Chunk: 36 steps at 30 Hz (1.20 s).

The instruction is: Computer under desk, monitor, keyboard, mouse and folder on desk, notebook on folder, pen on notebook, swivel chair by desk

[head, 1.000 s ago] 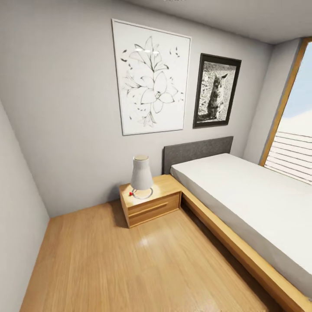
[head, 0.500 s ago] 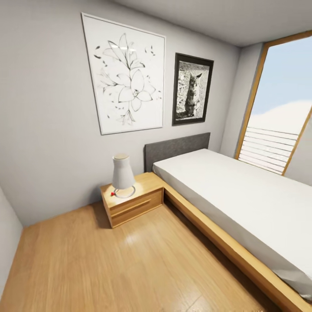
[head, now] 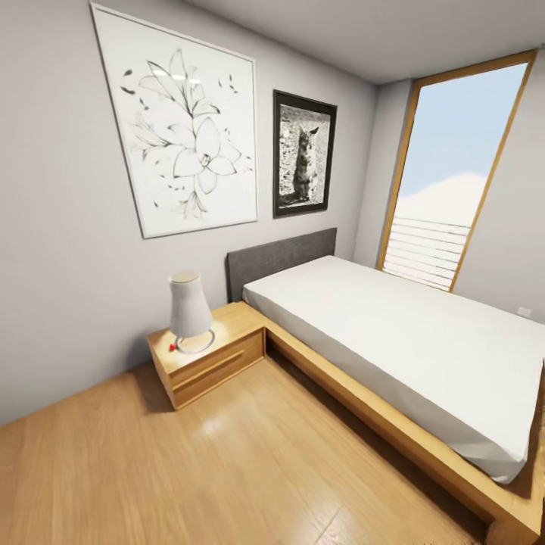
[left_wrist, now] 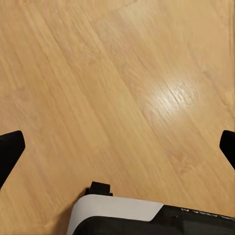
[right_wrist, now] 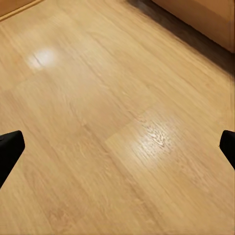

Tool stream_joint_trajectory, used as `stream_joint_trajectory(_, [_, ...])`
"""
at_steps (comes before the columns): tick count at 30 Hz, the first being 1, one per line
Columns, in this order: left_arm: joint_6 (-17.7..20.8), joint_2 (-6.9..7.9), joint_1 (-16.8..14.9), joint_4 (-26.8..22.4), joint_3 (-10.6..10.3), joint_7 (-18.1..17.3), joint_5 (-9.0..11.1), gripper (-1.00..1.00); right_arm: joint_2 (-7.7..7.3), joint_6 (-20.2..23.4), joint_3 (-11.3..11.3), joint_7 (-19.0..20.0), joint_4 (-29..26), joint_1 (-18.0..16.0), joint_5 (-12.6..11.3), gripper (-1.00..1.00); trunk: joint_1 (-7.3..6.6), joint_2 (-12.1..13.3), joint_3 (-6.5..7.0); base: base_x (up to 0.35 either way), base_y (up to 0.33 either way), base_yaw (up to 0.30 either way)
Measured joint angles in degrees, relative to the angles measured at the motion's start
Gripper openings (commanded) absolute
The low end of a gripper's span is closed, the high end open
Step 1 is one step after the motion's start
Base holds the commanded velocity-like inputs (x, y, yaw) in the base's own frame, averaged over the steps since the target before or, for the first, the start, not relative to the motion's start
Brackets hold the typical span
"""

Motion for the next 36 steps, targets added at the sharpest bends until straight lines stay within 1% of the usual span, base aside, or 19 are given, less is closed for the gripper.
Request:
stream_joint_trajectory(8, [0.04, 0.0, -0.01, 3.31, -0.12, -0.09, -0.12, 1.0, -0.02, -0.09, 0.0, -0.03, 0.0, 0.0, -0.03, 1.0, 0.02, 0.01, 0.0, 0.019, 0.005, -0.3])
stream_joint_trajectory(28, [-0.17, -0.09, 0.0, 3.55, -0.03, -0.09, -0.11, 1.0, -0.11, 0.07, -0.01, -0.03, 0.0, 0.0, -0.05, 1.0, 0.02, 0.01, 0.0, -0.002, 0.002, -0.3])
stream_joint_trajectory(33, [-0.18, -0.09, 0.01, 3.54, -0.03, -0.09, -0.09, 1.0, -0.16, 0.02, 0.01, -0.03, 0.0, 0.0, -0.08, 1.0, 0.03, 0.01, 0.0, -0.133, 0.213, -0.3])
stream_joint_trajectory(36, [-0.17, -0.09, 0.0, 3.54, -0.03, -0.09, -0.11, 1.0, -0.16, 0.01, 0.0, -0.03, 0.0, 0.0, -0.08, 1.0, 0.03, 0.01, 0.0, -0.047, 0.082, -0.3])
